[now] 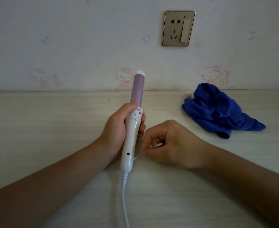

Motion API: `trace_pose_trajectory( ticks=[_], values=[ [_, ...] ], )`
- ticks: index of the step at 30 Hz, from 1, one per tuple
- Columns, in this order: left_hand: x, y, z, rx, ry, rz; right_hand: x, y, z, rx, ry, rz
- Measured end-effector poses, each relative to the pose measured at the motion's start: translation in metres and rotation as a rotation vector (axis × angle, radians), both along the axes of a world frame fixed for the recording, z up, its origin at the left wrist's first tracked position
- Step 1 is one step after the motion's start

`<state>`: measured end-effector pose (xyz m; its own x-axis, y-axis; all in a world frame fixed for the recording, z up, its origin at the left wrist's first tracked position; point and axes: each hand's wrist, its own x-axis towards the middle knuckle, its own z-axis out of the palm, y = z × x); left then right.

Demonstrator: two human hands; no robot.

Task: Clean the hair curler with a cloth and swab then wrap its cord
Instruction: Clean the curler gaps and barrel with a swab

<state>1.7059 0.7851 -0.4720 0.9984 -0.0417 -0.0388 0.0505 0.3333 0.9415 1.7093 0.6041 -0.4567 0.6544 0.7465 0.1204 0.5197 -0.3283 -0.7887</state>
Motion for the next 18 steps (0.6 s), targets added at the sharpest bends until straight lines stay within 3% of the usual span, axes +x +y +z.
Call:
trace_pose_trajectory(
  ticks=[3, 8, 18],
  values=[
    [0.000, -0.002, 0.001, -0.017, 0.001, 0.002, -0.001, 0.000, 0.002, 0.024, 0.044, 0.038],
    [0.001, -0.001, 0.001, 0.040, -0.011, 0.006, 0.007, -0.007, -0.003, 0.287, 0.184, -0.110],
    [-0.002, -0.001, 0.001, 0.084, -0.042, 0.003, 0.015, -0.006, -0.002, 0.603, 0.222, -0.158]
  ],
)
